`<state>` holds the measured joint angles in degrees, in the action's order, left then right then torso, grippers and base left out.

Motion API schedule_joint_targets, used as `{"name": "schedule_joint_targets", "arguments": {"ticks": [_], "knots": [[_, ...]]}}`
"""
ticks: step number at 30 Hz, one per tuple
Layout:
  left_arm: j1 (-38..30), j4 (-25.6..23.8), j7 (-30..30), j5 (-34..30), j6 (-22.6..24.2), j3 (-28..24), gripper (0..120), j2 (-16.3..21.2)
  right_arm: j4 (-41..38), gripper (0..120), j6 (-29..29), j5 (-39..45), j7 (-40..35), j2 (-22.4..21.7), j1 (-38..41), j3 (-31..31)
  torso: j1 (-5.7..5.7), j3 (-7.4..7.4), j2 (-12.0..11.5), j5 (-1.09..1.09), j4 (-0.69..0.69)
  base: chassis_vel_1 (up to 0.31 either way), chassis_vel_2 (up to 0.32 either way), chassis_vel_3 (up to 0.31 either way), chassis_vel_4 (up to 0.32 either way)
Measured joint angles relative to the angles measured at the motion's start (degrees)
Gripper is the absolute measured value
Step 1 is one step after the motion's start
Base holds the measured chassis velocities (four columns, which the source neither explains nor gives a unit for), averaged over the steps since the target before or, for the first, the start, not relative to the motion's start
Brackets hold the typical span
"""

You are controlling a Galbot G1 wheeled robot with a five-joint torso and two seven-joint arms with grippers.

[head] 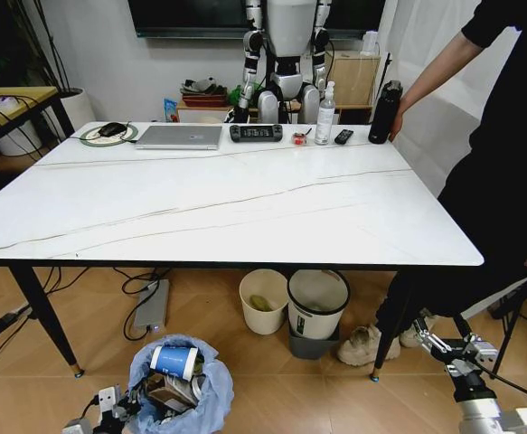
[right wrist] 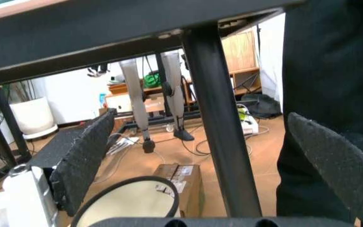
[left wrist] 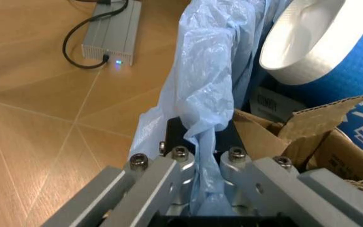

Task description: Pick up the trash bin and place the trash from the table into it.

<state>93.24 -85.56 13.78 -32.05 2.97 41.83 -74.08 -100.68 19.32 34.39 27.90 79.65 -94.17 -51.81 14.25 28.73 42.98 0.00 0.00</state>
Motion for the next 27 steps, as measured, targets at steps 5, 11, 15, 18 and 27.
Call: {"name": "schedule_joint_targets", "arguments": {"ticks": [5,11,15,18,27], "knots": [[-0.37,0.64,0.00,0.34,0.00,0.00,0,-0.35,0.00,100,0.00,0.00,0.00,0.00,0.00,0.00,-0.44,-0.66,-1.12,0.00,0.00,0.000,0.000,0.000,0.000],[-0.69,0.99,0.00,0.66,0.00,-0.05,0,-0.79,0.00,100,0.00,0.00,0.00,0.00,0.00,0.00,-0.98,-1.41,-2.41,0.00,0.00,0.000,0.000,0.000,0.000],[-0.87,1.00,-0.04,0.68,0.08,-0.03,0,-0.89,0.00,100,0.00,0.00,0.00,0.00,0.00,0.00,-1.51,-2.12,-3.65,0.00,0.00,0.000,0.000,0.000,0.000],[-0.89,1.01,-0.06,0.68,0.16,0.02,0,-0.89,0.00,100,0.00,0.00,0.00,0.00,0.00,0.00,-1.78,-2.53,-4.33,0.00,0.00,0.000,0.000,0.000,0.000],[-1.29,1.44,-0.21,0.75,0.34,0.16,0,-0.93,0.00,100,0.00,0.00,0.00,0.00,0.00,0.00,-2.70,-3.92,-6.64,0.00,0.00,0.000,0.000,0.000,0.000]]}}
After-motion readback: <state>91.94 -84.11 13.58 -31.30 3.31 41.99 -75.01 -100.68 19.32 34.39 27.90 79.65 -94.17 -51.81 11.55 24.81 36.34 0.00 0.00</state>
